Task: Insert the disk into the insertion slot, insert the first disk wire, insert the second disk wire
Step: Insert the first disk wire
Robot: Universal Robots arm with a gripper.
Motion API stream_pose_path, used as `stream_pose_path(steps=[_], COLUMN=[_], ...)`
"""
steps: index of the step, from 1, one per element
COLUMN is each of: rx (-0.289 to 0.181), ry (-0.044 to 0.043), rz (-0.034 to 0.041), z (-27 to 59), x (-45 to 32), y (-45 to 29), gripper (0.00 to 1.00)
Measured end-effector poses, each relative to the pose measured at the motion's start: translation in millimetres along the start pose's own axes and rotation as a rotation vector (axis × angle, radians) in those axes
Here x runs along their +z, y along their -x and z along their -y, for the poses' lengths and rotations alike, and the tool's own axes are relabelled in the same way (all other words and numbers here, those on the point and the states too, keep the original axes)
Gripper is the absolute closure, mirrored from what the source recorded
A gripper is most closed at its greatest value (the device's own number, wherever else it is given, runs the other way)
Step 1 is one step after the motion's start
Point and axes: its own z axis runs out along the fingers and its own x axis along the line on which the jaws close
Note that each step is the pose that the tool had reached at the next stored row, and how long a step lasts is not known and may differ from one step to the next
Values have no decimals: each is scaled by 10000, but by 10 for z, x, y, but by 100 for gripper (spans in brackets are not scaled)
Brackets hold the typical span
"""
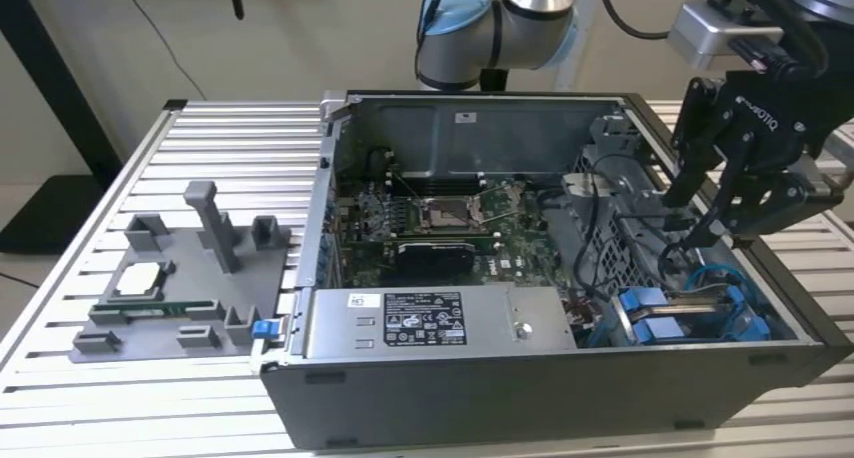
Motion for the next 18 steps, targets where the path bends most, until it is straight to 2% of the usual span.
stream_pose_path(steps=[2,5,10,16,17,18], rx=[1,31,25,21,20,19], ry=[-64,-101,-185,-219,-221,-222], rz=[1,13,78,228,251,276], z=[-2,-27,-42,-42,-42,-42], x=[18,26,33,48,50,53], y=[0,2,7,7,7,6], gripper=[0,0,0,0,100,100])
